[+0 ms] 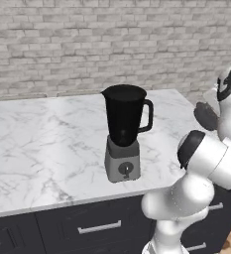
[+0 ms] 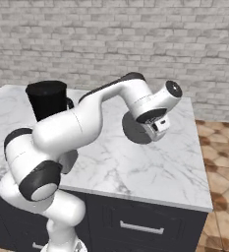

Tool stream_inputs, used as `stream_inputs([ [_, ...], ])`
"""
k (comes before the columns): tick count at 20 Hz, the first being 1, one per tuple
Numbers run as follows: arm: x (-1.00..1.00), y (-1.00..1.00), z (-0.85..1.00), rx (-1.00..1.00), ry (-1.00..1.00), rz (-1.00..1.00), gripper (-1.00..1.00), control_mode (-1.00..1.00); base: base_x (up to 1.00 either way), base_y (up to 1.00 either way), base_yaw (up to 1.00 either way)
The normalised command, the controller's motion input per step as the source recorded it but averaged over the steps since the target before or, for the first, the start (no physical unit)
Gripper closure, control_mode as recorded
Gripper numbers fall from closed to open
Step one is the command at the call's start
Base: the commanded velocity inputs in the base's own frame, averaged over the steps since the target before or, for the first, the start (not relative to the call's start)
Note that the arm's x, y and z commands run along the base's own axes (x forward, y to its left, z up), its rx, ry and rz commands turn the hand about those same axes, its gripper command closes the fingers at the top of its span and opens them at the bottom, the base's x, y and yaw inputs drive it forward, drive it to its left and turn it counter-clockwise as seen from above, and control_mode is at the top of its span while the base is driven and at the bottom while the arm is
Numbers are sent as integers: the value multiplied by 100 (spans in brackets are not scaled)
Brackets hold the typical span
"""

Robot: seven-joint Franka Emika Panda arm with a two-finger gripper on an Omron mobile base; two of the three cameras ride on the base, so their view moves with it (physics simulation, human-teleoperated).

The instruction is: Close the lid blender by securely placing the lid on top.

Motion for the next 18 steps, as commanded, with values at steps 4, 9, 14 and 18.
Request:
stream_inputs([
  [4,-3,70,88,-6,-14,7,100,-100,0,0,0],
  [9,-4,70,84,-5,-9,9,100,-100,0,0,0],
  [14,-3,65,96,-8,-10,9,100,-100,0,0,0],
  [18,0,65,89,-9,-9,9,100,-100,0,0,0],
])
